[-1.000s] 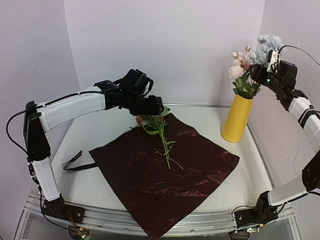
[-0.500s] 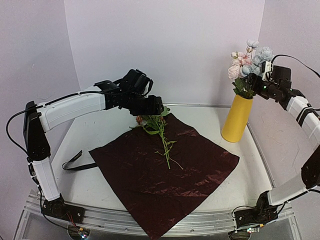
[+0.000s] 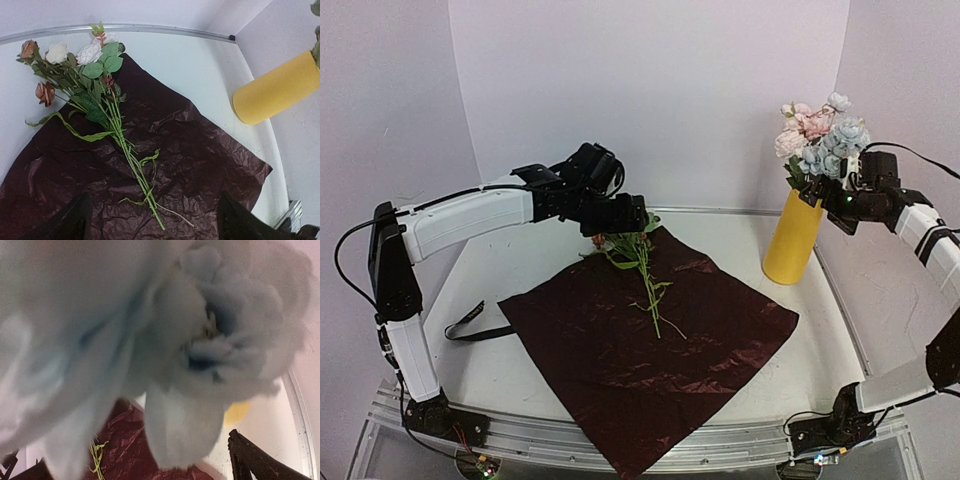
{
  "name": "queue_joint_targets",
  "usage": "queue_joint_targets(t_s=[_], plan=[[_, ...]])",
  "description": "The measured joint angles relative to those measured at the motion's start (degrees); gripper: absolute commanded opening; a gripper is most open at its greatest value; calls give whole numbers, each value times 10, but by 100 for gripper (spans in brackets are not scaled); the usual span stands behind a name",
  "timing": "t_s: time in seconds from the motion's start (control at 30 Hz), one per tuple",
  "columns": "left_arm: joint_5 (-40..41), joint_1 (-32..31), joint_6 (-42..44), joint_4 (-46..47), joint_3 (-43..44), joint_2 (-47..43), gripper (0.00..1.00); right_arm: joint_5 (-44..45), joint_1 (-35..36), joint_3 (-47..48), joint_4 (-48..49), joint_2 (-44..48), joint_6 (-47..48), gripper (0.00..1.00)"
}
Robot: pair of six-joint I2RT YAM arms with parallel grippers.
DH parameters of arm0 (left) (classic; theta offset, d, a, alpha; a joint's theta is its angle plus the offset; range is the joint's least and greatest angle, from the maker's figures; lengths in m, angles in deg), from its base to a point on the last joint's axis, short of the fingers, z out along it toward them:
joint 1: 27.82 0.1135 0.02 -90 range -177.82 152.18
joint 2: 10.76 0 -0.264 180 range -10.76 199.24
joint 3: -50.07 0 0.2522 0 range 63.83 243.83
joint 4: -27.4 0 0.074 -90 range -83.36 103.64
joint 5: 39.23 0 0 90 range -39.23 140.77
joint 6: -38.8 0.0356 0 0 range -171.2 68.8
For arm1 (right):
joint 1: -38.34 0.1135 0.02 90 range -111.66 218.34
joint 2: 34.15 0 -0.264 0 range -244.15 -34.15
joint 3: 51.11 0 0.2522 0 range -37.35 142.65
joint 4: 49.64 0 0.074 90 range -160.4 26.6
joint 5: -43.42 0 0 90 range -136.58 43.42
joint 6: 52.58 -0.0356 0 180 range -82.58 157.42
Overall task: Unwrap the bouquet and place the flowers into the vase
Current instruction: Insert the fake flower into the vase, then pick up the fake flower from the wrapping paper.
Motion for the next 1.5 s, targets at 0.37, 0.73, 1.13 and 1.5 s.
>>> queue_joint_targets(t_s=[0.37,0.73,1.13,1.5], plan=[[20,1,-44,0,-21,38,94,-30,0,-87,-10,102,11,98],[-4,1,-64,0,-23,93,69,-49,0,-199,-11,159,-30,86],[-24,1,-66,0,-10,165,45,-198,18,-294,58,157,-95,76],[-33,16,-68,0,72,252,36,-212,78,-301,97,148,-104,78]])
